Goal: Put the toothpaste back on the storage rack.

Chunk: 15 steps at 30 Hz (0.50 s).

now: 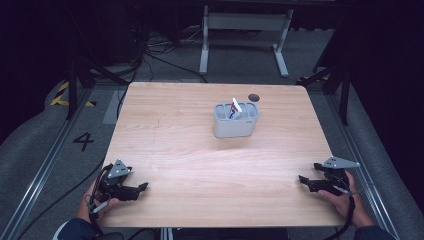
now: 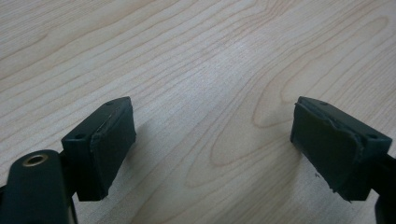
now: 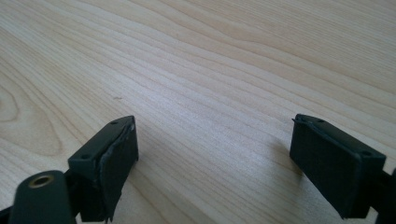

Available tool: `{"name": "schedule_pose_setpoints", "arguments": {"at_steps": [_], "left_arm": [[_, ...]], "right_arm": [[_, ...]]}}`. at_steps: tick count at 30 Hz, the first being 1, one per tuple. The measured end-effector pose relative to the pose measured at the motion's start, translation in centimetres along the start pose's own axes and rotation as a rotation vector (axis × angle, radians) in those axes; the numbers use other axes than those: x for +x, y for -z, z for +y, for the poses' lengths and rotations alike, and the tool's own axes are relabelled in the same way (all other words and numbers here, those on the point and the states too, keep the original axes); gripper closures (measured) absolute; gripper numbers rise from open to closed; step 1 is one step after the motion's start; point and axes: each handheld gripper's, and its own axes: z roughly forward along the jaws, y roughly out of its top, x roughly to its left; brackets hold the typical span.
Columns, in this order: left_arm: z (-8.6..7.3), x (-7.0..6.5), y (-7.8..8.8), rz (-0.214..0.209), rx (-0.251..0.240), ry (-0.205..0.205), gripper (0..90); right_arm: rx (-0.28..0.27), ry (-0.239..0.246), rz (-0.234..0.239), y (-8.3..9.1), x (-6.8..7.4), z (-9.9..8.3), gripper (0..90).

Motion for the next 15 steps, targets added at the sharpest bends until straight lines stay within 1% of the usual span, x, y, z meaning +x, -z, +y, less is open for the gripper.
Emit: {"name": "schedule_pose_setpoints", "arguments": {"at_steps": [4, 8, 9, 10, 13, 15], "left_arm": [[-0.01, -0.03, 0.01, -0.003, 0.002, 0.005, 14.4], [0.00, 0.01, 0.00, -0.001, 0.000, 0.000, 14.4], [-0.01, -0.03, 0.01, -0.003, 0.002, 0.005, 14.4], [0.00, 0.01, 0.00, 0.000, 0.000, 0.000, 14.4], [-0.02, -0.06, 0.00, -0.005, 0.003, 0.009, 14.3], [0.00, 0.01, -0.01, -0.001, 0.000, -0.001, 14.3]], "right_arm": [[0.001, -0.001, -0.001, 0.01, 0.02, -0.01, 15.4], [0.000, -0.002, -0.001, 0.01, 0.01, 0.00, 15.4], [0.001, -0.002, -0.001, 0.01, 0.02, 0.00, 15.4], [0.000, -0.002, -0.001, 0.01, 0.01, -0.01, 15.4], [0.001, -0.002, -0.001, 0.01, 0.02, -0.01, 15.4], [0.001, -0.002, -0.001, 0.01, 0.02, 0.00, 15.4]]}}
